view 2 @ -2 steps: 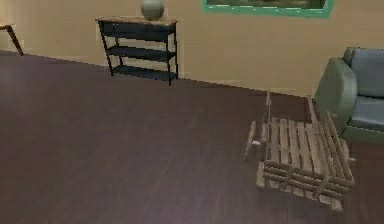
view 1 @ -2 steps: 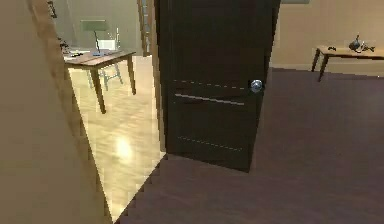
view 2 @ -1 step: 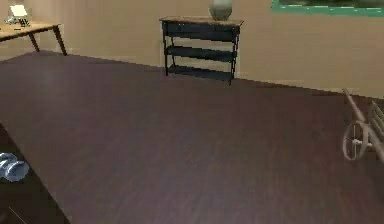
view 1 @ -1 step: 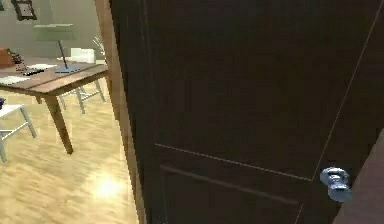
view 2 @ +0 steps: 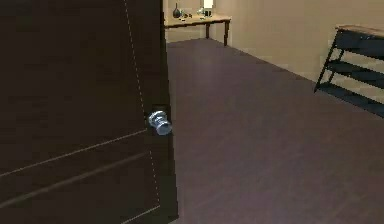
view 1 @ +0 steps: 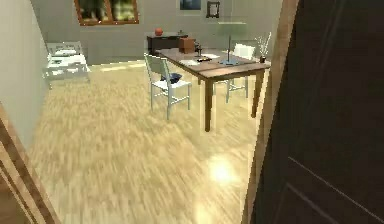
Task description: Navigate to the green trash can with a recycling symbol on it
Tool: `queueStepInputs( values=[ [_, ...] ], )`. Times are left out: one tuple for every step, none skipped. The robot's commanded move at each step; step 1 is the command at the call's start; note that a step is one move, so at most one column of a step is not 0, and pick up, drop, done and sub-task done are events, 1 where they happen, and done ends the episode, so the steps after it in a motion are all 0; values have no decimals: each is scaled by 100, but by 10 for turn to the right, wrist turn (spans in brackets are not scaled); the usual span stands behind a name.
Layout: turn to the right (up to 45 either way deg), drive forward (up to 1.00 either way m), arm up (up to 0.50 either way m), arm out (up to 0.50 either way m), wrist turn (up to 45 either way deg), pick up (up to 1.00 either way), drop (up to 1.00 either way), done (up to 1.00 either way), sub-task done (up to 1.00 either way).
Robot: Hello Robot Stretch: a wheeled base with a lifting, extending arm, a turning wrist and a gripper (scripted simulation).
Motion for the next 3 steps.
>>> queueStepInputs(
  values=[
    [0,100,0,0,0,0,0,0,0],
    [450,0,0,0,0,0,0,0,0],
    [0,100,0,0,0,0,0,0,0]
  ],
)
